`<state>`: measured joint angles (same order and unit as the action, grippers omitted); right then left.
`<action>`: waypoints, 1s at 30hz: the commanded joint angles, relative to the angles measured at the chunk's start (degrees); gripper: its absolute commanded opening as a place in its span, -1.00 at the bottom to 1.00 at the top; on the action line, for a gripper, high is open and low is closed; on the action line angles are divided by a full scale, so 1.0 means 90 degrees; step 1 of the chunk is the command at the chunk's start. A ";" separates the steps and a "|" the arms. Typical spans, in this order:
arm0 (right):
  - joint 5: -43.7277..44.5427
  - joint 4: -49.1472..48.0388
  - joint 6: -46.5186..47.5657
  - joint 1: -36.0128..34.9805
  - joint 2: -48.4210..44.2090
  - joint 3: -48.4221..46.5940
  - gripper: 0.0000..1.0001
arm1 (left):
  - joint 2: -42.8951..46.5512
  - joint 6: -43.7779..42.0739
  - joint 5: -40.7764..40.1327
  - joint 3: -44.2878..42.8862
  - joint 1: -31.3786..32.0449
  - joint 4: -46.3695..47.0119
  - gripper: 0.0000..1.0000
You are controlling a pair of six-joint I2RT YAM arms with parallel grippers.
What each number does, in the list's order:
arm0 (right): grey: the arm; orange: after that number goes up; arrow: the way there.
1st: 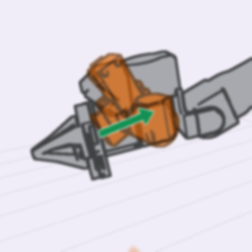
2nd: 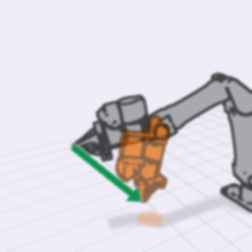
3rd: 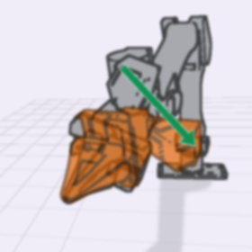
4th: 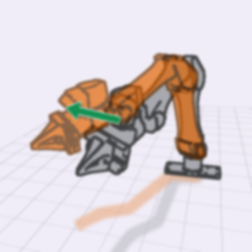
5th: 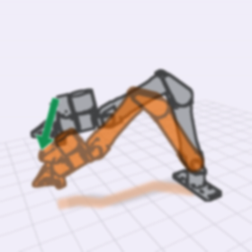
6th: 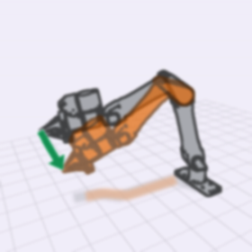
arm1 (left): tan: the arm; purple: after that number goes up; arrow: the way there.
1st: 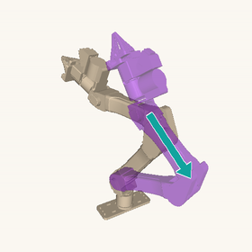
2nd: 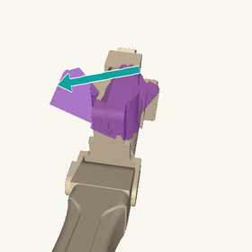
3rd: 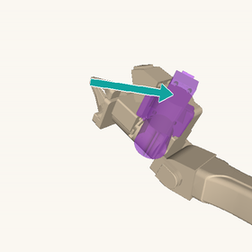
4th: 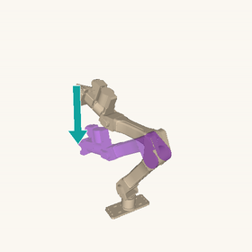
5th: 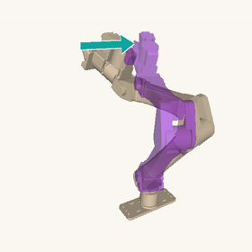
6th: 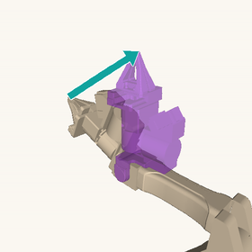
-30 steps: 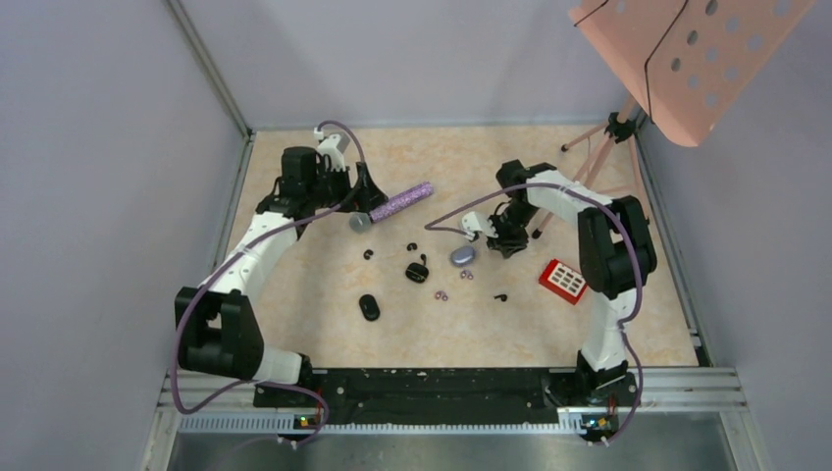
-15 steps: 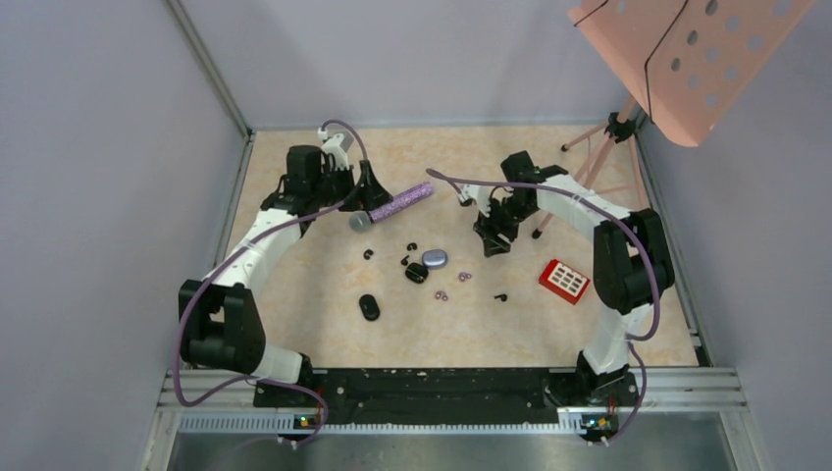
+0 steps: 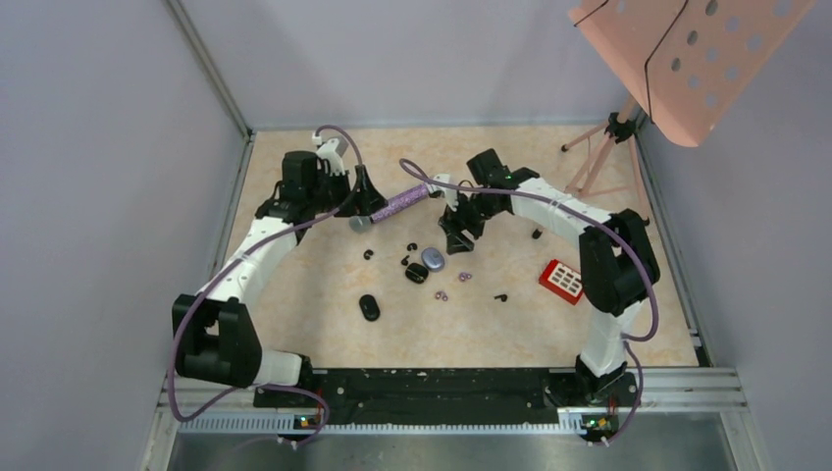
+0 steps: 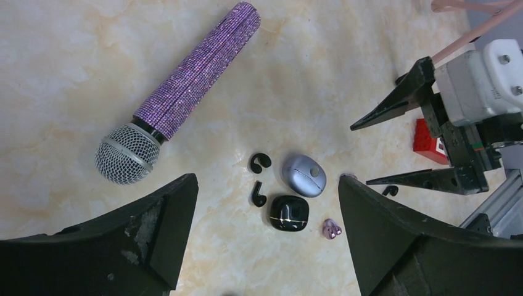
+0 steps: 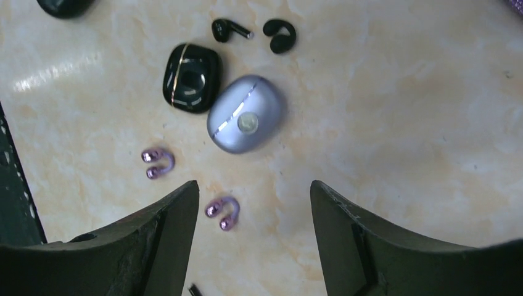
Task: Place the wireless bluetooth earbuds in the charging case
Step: Adjust the charging case at the center of the board.
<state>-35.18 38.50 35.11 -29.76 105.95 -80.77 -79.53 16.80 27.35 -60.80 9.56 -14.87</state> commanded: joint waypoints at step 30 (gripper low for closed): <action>0.2144 -0.0764 -0.3004 -0.0912 0.0609 -0.0658 0.44 | 0.0578 0.0272 -0.0434 0.0388 -0.0376 0.0012 0.77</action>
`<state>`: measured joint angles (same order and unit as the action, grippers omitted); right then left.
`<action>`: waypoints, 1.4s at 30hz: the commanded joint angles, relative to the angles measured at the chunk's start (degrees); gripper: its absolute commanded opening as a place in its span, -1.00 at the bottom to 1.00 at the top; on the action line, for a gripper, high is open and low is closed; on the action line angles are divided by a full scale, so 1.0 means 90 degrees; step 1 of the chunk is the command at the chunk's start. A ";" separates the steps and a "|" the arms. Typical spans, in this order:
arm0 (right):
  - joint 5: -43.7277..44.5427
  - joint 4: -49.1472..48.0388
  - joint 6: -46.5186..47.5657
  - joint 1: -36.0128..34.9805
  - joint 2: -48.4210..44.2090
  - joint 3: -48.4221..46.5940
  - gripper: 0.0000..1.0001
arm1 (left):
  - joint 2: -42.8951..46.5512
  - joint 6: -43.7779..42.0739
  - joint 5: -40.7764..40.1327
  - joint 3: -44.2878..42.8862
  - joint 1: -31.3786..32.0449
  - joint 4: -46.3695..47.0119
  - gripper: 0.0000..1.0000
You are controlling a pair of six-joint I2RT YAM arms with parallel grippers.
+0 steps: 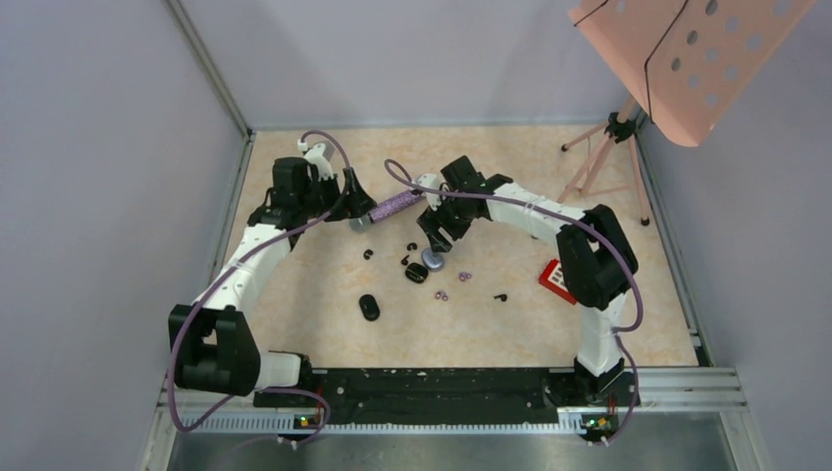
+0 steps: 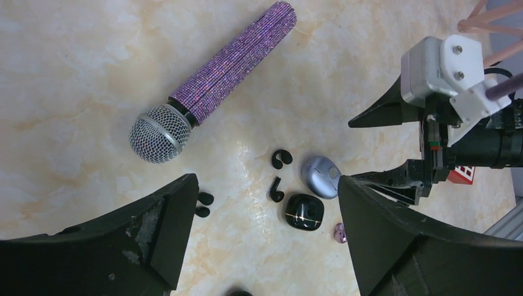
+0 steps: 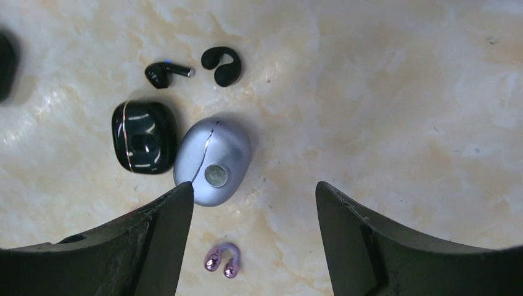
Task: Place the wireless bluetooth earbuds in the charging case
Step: Adjust the charging case at the center of the board.
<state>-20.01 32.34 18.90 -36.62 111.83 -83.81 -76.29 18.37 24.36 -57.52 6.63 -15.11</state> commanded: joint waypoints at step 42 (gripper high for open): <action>-0.2580 0.3732 0.0493 -0.0288 0.1906 -0.2979 0.42 | 0.0017 0.0096 -0.0180 -0.0150 -0.0132 -0.0313 0.71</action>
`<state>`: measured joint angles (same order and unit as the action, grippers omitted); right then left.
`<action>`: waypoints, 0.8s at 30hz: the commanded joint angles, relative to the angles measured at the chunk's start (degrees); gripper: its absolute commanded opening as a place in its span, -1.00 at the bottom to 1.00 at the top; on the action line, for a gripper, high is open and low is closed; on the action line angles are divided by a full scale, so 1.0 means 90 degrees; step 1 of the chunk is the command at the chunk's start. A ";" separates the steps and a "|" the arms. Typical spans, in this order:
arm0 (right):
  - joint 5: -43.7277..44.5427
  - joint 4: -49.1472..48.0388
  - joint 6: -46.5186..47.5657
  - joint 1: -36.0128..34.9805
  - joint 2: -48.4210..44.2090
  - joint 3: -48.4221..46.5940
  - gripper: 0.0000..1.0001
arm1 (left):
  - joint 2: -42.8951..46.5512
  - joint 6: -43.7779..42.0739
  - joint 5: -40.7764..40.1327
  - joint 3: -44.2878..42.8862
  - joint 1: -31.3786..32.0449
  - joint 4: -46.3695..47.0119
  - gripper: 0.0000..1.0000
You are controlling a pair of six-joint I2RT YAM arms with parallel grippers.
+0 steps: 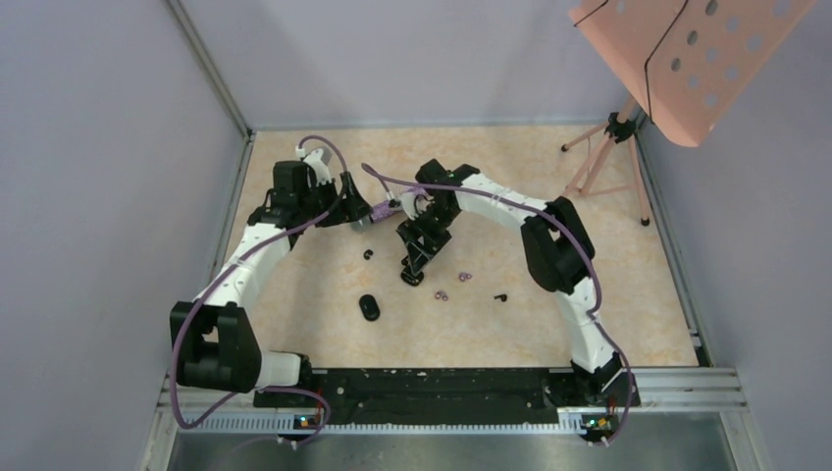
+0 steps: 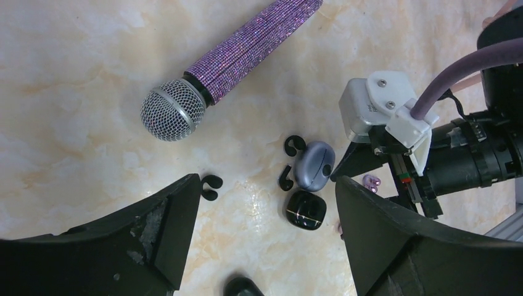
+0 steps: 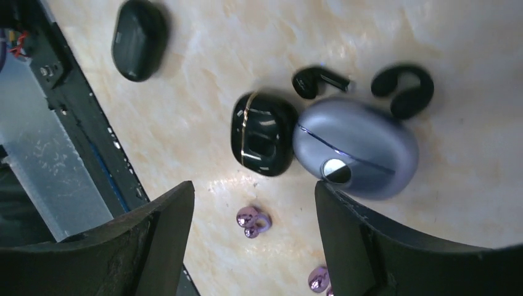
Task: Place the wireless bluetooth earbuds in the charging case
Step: Adjust the charging case at the center of the board.
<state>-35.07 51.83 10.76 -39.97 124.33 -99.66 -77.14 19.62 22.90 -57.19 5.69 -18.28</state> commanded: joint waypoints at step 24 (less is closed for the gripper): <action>0.0133 -0.2993 0.3944 0.0326 -0.1756 0.2004 0.43 | 0.0467 -0.0259 -0.0171 -0.0028 -0.0833 -0.0034 0.72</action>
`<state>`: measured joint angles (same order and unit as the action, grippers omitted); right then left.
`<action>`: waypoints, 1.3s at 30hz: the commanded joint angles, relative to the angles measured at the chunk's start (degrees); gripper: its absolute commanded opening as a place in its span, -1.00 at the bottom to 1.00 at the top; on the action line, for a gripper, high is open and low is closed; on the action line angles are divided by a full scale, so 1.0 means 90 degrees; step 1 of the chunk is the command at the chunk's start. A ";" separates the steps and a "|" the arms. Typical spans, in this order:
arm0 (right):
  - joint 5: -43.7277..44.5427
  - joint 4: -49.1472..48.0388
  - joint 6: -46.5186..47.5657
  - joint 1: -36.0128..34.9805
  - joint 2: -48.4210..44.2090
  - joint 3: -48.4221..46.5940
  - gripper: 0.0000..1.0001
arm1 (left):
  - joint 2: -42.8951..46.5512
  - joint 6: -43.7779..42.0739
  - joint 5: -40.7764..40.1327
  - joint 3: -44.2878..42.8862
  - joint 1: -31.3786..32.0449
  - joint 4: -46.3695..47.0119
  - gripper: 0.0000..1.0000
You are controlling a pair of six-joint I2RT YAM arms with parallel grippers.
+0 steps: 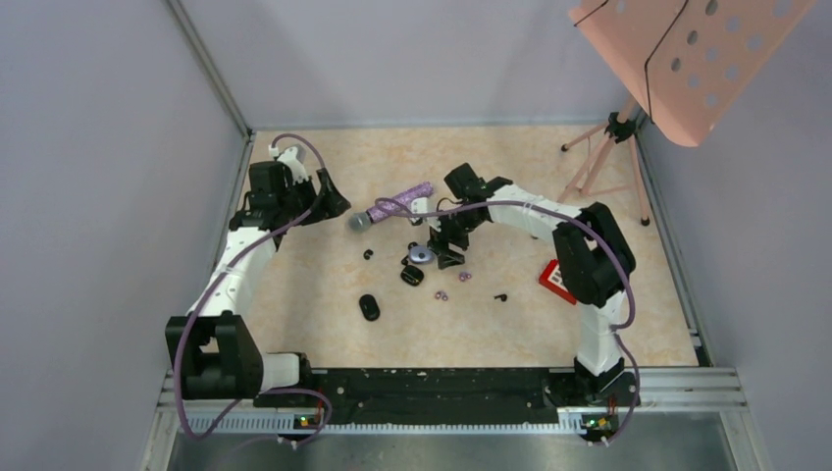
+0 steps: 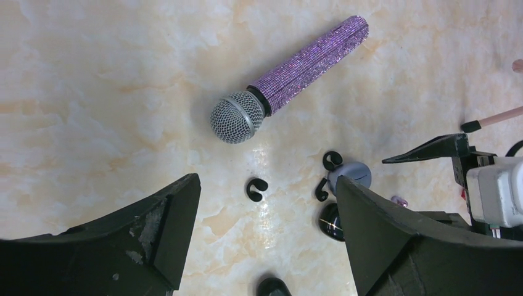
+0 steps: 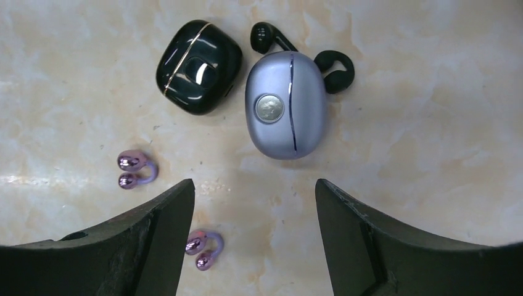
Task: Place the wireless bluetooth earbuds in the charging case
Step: Adjust the charging case at the center of the board, then pick up the charging case at the center of the board.
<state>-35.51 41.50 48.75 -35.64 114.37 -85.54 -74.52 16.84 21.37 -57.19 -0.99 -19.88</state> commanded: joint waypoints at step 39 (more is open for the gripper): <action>0.0148 -0.1238 0.0163 -0.0396 0.0711 -0.0243 0.25 | -0.0051 0.0336 0.0152 0.0018 -0.0156 0.0340 0.72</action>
<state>-33.28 30.87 49.19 -38.52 119.90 -85.62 -74.54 18.55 21.61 -56.77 -2.17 -19.68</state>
